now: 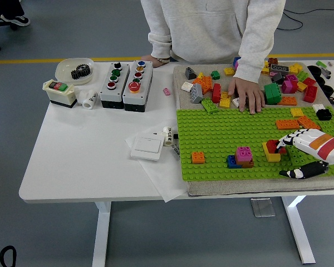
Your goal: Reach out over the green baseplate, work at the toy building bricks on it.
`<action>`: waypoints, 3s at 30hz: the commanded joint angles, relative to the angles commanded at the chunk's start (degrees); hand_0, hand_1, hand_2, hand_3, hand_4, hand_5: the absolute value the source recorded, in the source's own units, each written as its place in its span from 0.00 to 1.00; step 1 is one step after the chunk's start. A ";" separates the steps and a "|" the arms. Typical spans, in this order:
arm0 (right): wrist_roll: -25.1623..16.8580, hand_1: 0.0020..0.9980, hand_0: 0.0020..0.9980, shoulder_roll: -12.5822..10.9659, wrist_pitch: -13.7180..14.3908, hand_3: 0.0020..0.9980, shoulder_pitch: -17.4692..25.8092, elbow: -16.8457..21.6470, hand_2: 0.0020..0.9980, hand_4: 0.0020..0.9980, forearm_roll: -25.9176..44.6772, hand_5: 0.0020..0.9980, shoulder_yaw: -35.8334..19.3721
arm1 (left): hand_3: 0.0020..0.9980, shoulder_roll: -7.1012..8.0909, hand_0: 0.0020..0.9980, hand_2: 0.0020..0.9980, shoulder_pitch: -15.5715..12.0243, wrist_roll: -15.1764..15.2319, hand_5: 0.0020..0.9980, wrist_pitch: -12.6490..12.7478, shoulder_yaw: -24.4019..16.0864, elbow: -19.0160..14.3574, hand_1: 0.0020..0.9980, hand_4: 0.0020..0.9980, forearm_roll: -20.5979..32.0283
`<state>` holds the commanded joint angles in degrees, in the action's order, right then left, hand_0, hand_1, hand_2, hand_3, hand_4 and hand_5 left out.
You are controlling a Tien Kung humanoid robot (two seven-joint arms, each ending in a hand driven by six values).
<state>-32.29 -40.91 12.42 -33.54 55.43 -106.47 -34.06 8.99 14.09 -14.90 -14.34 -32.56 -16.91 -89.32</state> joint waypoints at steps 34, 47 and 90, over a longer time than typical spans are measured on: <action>0.32 0.69 0.74 0.25 -0.04 0.65 0.11 -1.07 0.73 0.87 -0.36 0.58 1.32 | 0.59 -0.01 0.72 0.70 0.06 0.11 0.60 0.15 0.19 0.02 0.73 0.66 0.05; 0.13 0.69 0.74 -0.02 -0.25 0.65 0.13 0.10 0.73 0.87 -0.30 0.58 0.68 | 0.59 -0.04 0.72 0.70 -0.17 0.12 0.60 0.01 0.20 -0.04 0.72 0.66 0.00; 9.45 0.76 0.81 -0.52 -18.85 0.75 4.04 7.02 0.78 0.90 33.74 0.59 -20.43 | 0.59 0.02 0.72 0.70 -0.49 0.30 0.60 -0.31 -0.06 0.10 0.72 0.66 -0.48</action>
<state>-22.84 -41.44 -6.44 -29.50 62.44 -72.72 -54.49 9.01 13.60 -14.60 -14.65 -32.62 -16.80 -89.80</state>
